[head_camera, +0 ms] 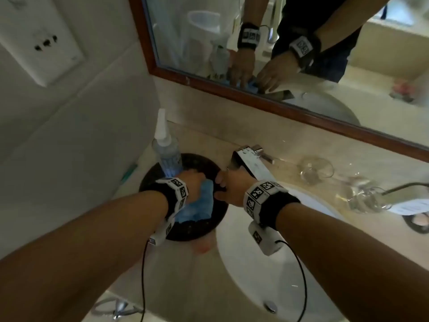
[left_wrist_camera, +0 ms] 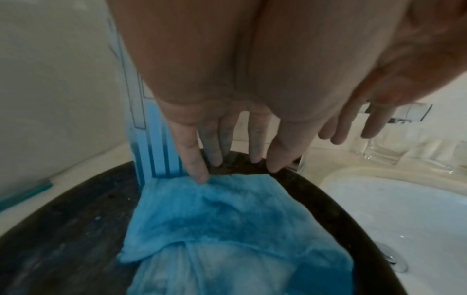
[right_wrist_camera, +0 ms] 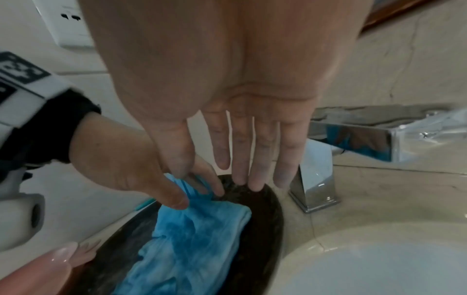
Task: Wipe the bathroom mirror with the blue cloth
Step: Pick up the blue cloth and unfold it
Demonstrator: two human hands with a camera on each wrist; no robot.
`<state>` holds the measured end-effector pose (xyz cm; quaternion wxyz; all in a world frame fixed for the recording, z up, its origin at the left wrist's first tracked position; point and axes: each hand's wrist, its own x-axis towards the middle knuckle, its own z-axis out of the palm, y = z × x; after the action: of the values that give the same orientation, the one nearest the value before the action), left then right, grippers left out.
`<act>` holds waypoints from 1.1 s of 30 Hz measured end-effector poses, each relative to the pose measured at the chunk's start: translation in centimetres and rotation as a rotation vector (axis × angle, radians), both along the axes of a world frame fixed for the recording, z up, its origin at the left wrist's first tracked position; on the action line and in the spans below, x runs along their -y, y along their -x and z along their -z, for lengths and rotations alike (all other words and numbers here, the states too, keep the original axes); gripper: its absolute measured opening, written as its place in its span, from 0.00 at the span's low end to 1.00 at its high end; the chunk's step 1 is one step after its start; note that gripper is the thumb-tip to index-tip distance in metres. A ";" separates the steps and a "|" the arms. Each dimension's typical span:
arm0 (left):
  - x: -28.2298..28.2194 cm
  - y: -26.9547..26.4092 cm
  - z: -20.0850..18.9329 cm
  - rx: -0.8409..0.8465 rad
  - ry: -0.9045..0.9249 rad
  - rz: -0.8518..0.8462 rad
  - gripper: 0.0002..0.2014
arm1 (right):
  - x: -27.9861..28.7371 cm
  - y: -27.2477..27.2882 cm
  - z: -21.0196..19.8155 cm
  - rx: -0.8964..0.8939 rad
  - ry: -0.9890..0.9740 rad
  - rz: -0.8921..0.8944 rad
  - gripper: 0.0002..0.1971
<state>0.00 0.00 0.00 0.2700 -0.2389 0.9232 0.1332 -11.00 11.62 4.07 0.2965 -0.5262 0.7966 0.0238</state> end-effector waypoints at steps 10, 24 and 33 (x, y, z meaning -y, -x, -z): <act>0.7 0.3 2.8 0.030 0.054 0.008 0.25 | 0.2 0.0 1.3 -0.047 -0.035 0.046 0.23; -0.6 -0.1 -4.0 -0.013 0.068 0.149 0.19 | -2.3 -0.3 -3.3 -0.038 -0.043 0.090 0.24; -3.4 2.5 -16.2 -0.416 -0.177 0.078 0.27 | -5.5 0.5 -12.6 -0.076 0.275 0.187 0.36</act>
<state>-2.51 3.43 16.21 0.0985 -0.1460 0.9522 0.2496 -11.51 17.16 16.65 0.1921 -0.4843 0.8485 -0.0932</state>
